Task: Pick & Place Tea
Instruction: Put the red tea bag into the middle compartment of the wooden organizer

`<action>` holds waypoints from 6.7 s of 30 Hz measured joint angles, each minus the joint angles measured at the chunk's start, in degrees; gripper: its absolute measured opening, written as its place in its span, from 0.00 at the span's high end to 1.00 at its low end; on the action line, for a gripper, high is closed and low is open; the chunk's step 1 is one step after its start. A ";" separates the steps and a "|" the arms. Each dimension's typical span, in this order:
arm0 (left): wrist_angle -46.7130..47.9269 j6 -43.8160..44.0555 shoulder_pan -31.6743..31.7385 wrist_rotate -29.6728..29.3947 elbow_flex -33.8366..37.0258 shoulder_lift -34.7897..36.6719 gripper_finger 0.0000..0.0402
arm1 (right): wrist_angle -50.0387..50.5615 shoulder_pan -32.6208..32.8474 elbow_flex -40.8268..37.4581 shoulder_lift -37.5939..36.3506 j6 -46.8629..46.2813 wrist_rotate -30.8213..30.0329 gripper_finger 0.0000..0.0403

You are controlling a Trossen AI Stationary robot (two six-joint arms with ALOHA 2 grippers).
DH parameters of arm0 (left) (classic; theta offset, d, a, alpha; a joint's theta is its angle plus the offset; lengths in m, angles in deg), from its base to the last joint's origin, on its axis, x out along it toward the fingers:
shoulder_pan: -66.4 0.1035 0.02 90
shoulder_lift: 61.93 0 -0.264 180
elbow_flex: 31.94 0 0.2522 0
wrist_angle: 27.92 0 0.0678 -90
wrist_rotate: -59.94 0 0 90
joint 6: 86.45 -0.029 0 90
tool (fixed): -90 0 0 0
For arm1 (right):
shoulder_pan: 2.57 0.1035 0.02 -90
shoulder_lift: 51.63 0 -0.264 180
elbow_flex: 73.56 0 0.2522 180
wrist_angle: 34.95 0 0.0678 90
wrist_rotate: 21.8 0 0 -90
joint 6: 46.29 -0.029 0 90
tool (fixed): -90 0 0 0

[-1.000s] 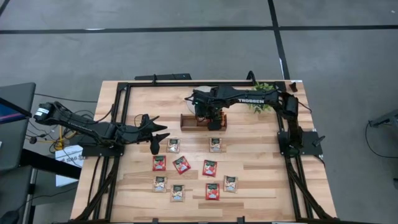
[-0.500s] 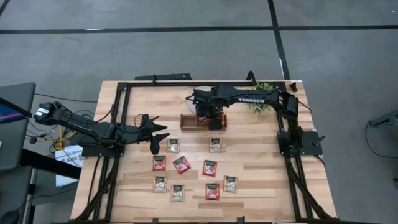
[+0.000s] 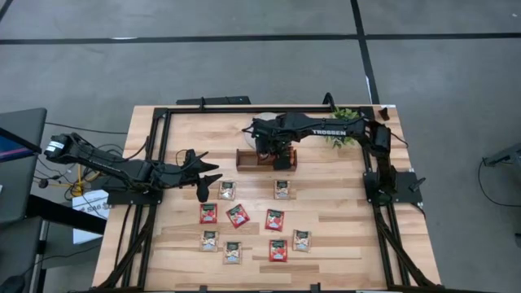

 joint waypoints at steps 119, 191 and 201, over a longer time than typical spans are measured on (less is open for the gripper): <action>-0.42 -0.26 0.00 0.26 -0.02 -0.02 0.58 | -9.11 -2.47 -0.02 5.68 14.47 4.81 0.80; -0.42 -0.24 0.00 0.18 -0.02 -0.02 0.58 | -6.99 -2.38 -0.02 5.68 10.99 -2.23 1.00; -0.42 -0.24 0.00 0.15 -0.02 -0.02 0.58 | -5.92 -2.38 -0.02 5.68 9.86 -3.02 1.00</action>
